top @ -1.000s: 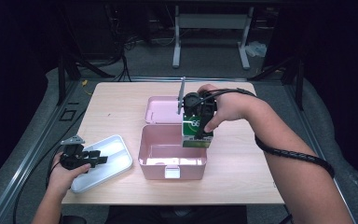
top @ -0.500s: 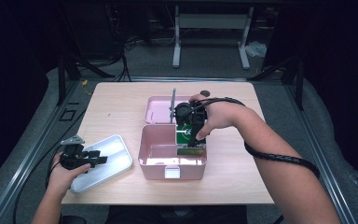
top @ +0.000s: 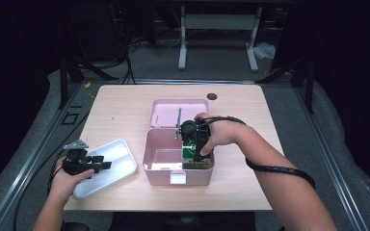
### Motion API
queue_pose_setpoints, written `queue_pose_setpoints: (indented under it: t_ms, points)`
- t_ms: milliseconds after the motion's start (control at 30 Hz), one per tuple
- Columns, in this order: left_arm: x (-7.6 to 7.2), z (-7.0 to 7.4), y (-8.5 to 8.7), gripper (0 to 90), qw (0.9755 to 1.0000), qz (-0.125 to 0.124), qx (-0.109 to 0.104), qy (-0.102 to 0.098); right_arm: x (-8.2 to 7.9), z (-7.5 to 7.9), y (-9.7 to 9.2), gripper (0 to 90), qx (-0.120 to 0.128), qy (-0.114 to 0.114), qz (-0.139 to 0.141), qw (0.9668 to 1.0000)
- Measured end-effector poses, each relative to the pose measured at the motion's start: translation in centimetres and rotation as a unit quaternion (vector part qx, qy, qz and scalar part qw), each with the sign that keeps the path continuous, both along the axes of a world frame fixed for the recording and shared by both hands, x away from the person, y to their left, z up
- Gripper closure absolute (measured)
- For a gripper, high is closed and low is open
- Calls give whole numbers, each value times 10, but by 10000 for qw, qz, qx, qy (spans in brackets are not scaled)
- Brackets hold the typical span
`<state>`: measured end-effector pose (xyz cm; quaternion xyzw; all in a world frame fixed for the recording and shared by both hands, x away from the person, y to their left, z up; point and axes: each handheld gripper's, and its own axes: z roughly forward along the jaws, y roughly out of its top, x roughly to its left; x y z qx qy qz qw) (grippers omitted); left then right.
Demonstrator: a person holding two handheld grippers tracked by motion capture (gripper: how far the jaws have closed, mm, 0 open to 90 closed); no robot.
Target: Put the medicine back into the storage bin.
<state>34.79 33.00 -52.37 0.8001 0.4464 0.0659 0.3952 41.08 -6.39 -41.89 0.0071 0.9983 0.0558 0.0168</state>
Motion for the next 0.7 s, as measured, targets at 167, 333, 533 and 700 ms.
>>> queue_pose_setpoints:
  t_ms: [167, 333, 533, 700]
  points:
    - [0, 0, 0, 460, 10000, 3, 10, -7, 2, -11, 2, 159, -14, -18, -11, 10000]
    - [0, -1, -1, 460, 10000, -10, 46, 1, 2, -19, 3, 156, -54, -15, -51, 10000]
    - [0, 0, 0, 460, 10000, -22, 48, 1, 4, -26, 2, 147, -124, -61, -157, 9998]
    - [0, -1, -1, 460, 10000, -21, 58, 2, 3, -17, 1, 140, 239, -10, -200, 9995]
